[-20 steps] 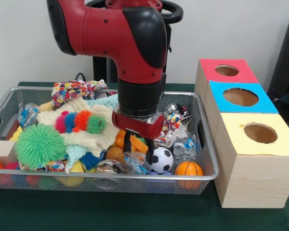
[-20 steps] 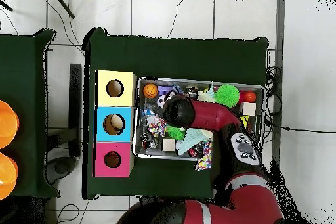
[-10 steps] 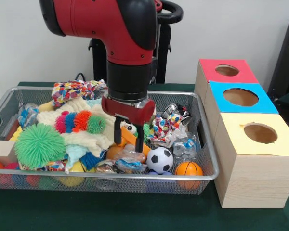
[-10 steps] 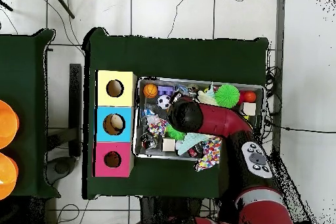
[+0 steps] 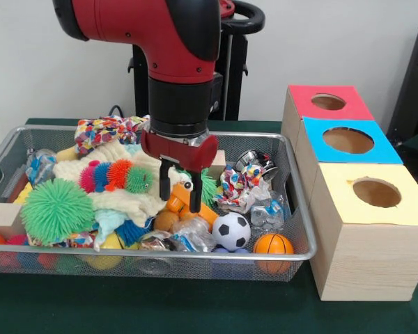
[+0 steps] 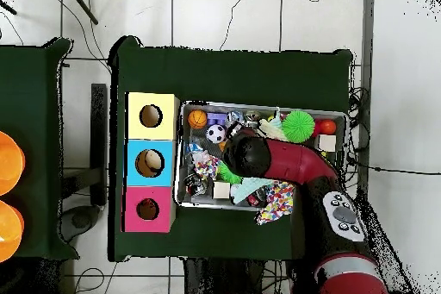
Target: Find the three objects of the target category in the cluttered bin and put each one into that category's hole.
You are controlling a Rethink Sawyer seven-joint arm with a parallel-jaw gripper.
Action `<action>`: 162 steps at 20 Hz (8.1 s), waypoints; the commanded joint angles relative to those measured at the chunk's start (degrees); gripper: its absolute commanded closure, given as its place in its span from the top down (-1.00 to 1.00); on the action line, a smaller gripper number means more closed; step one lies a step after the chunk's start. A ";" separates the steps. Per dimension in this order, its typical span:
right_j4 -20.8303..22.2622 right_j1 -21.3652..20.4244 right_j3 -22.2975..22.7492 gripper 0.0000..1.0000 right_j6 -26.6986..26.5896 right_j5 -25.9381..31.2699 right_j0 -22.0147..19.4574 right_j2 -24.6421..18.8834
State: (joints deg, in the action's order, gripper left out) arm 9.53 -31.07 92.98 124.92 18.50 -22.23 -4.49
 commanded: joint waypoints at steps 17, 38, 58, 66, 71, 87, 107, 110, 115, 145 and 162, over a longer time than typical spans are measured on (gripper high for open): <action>-0.29 0.15 3.92 1.00 5.89 -3.91 -1.11 -0.73; 1.37 9.72 -1.31 1.00 3.41 -11.52 -3.34 -2.25; -1.29 12.19 -0.64 1.00 6.96 -15.82 1.15 0.71; -3.37 7.71 0.92 1.00 8.10 -11.91 4.86 3.22; -3.61 5.38 0.02 1.00 6.16 -7.94 4.98 3.53; -4.78 1.69 0.30 1.00 5.45 -2.92 3.87 3.54; -30.98 -2.51 16.55 1.00 30.17 5.01 19.32 23.05; -33.40 -2.50 16.91 1.00 32.20 6.69 21.07 23.48; -30.67 0.21 15.06 1.00 22.72 -1.58 14.06 16.02; -44.64 15.07 -4.42 1.00 48.65 17.13 27.35 36.14; -47.59 2.03 2.51 1.00 37.48 5.17 21.72 24.55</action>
State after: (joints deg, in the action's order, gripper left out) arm -33.32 -23.81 92.45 158.40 30.77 3.77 33.27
